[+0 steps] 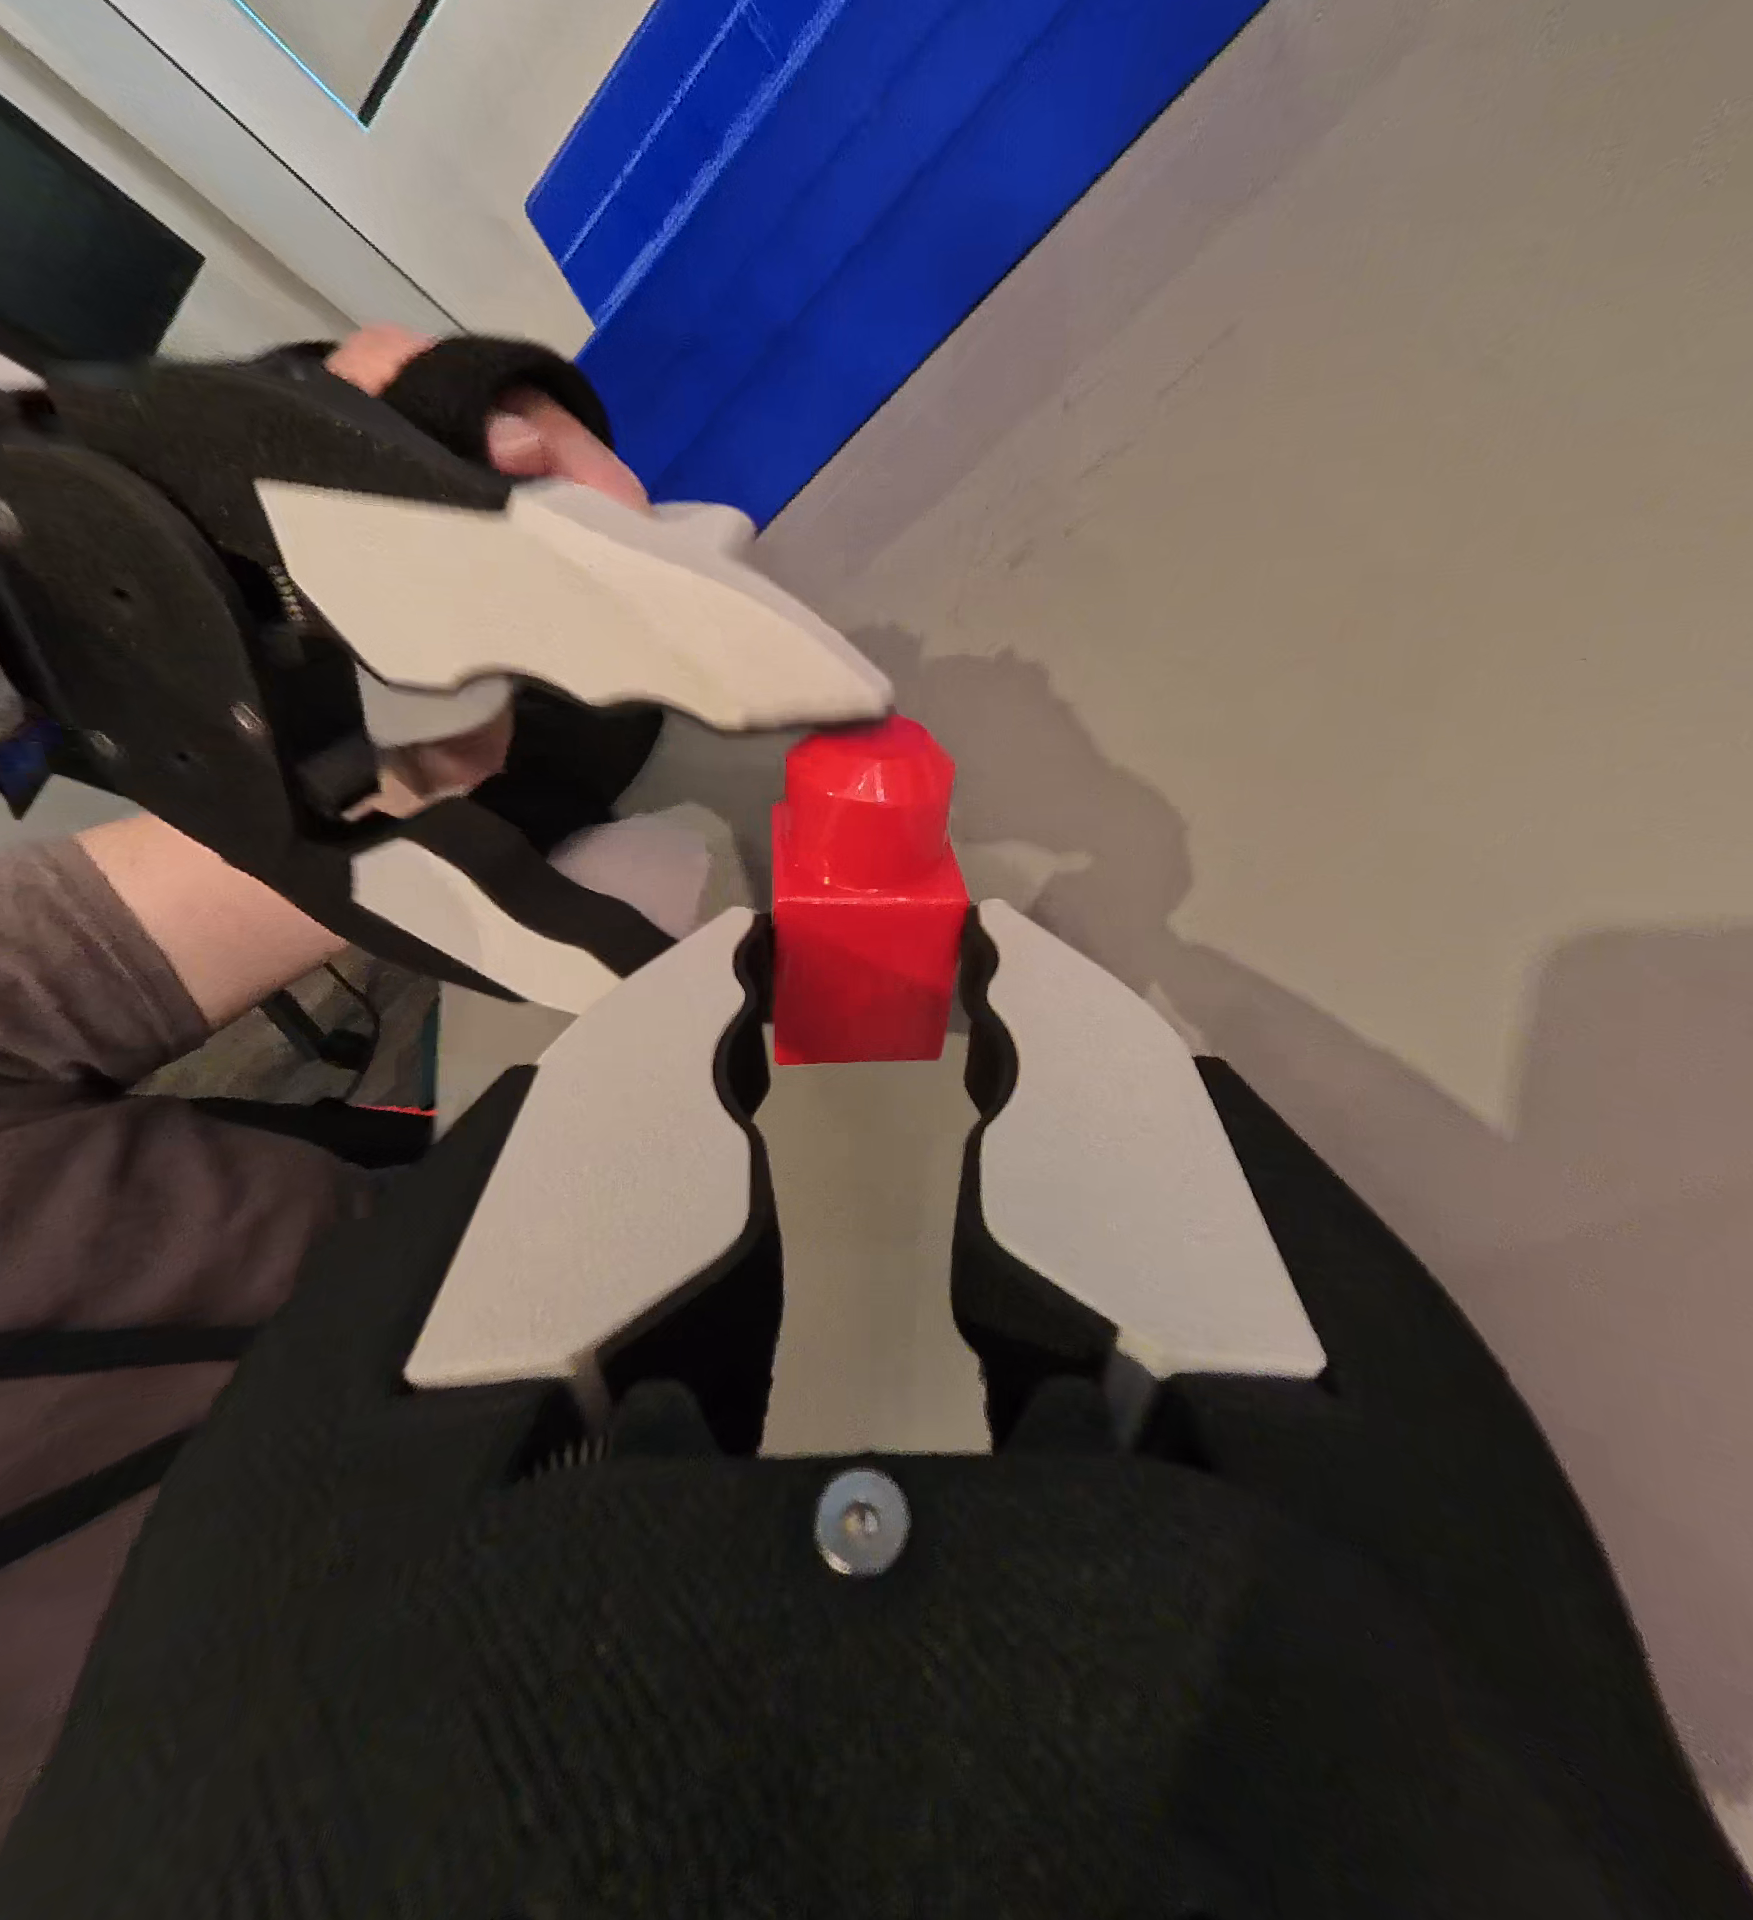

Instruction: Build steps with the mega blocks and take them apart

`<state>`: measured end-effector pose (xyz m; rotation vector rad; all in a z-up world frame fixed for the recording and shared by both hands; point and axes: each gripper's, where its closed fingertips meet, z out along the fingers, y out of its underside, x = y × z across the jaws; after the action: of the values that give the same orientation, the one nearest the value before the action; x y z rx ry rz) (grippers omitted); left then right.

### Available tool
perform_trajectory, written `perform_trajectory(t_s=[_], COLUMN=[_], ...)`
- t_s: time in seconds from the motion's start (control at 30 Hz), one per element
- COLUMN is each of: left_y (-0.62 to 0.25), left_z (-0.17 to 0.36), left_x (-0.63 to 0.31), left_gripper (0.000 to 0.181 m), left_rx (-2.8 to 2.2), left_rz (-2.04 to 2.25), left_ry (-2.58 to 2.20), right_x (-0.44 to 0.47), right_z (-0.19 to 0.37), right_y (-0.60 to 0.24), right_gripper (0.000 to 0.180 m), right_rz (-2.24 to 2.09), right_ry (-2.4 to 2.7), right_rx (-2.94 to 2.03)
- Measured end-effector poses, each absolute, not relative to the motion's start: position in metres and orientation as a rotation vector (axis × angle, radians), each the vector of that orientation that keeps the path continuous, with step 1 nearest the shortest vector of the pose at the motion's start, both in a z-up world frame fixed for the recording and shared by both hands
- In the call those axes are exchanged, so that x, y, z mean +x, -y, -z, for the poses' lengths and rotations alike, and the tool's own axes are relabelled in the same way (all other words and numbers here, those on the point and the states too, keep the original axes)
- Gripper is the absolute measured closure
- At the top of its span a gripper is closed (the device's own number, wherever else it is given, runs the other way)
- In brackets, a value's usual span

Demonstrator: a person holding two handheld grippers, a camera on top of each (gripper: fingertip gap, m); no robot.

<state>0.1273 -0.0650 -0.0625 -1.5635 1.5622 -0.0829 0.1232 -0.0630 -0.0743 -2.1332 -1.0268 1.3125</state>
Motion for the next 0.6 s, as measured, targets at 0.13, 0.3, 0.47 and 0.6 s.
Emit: perform_trajectory(t_s=[0.13,0.3,0.47,0.6], left_y=[0.035,-0.007,-0.013,-0.007], left_z=[0.033,-0.010,-0.016,0.021], left_x=[0.087,-0.056,-0.219,-0.275], left_gripper=[0.084,0.087,0.107,0.104], left_rx=[-1.754,-2.053,-2.221,-2.382], left_rz=[0.169,0.071,-0.089,-0.123], left_ry=[-1.339,-0.894,-0.337,-0.181], right_x=[0.128,0.133,0.134,0.139], right_z=[0.088,0.115,0.125,0.127], right_y=[0.032,0.010,0.004,0.001], right_gripper=[0.144,0.144,0.144,0.144], right_rz=[-1.140,-0.832,-0.795,-0.740], right_ry=[1.006,1.106,1.147,1.169], right_rx=[-1.971,-1.842,-1.819,-1.813])
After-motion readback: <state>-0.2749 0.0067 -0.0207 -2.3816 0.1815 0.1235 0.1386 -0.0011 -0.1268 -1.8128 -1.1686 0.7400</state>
